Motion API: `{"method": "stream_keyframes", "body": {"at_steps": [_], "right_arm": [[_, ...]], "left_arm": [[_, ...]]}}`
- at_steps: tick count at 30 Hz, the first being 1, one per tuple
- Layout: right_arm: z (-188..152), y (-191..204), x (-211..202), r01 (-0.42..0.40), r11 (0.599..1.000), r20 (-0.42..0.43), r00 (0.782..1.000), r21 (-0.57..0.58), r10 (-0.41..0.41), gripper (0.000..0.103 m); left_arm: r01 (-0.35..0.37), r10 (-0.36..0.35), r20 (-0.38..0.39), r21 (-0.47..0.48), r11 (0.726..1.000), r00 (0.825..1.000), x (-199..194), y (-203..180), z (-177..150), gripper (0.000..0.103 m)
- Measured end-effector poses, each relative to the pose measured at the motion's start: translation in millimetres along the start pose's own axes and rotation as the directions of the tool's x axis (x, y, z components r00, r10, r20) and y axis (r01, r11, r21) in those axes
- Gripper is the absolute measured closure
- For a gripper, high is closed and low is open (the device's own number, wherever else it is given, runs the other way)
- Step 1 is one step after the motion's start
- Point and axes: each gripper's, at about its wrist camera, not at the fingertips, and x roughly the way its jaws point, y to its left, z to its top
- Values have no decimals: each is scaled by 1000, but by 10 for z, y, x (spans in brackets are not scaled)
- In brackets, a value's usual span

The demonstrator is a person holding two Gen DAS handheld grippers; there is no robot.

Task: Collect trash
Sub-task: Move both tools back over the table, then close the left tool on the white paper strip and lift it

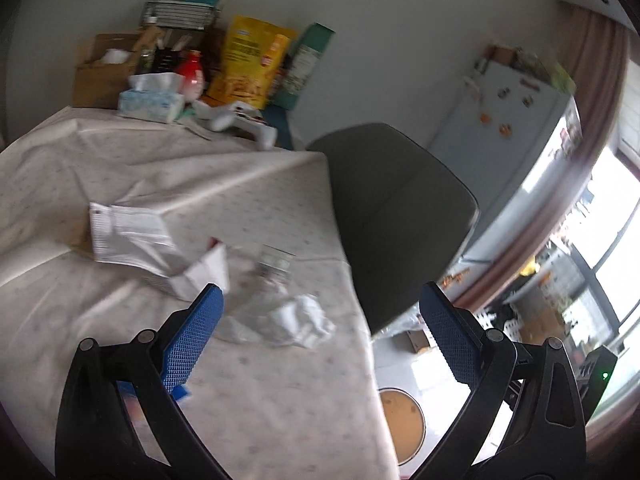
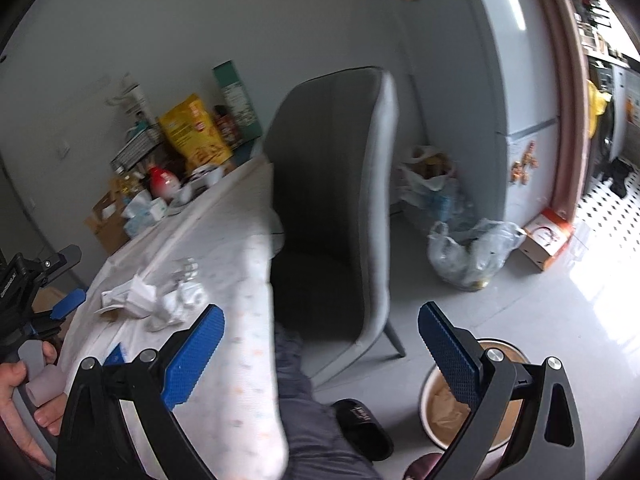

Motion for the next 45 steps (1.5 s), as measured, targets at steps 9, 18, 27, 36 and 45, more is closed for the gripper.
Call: {"method": "stream_keyframes", "body": {"at_steps": [9, 18, 27, 36, 45], "right_arm": [[-91, 558, 312, -80, 996, -64, 995, -47, 77, 10], [-54, 982, 503, -121, 988, -84, 990, -101, 112, 14], [-14, 1243, 766, -158, 979, -125, 982, -126, 143, 21], [-38, 1292, 994, -174, 978, -163, 975, -114, 154, 25], [-79, 1357, 1186, -187, 976, -197, 967, -112, 163, 28]], "left_arm": [[-60, 65, 50, -97, 994, 997, -210, 577, 121, 6], [-118, 136, 85, -189, 975, 987, -302, 1038, 207, 6], [-142, 153, 28, -241, 960, 988, 37, 1315, 233, 6], [-161, 161, -28, -344, 925, 987, 435, 1572, 200, 22], [-145, 139, -42, -359, 922, 989, 636, 1631, 158, 81]]}}
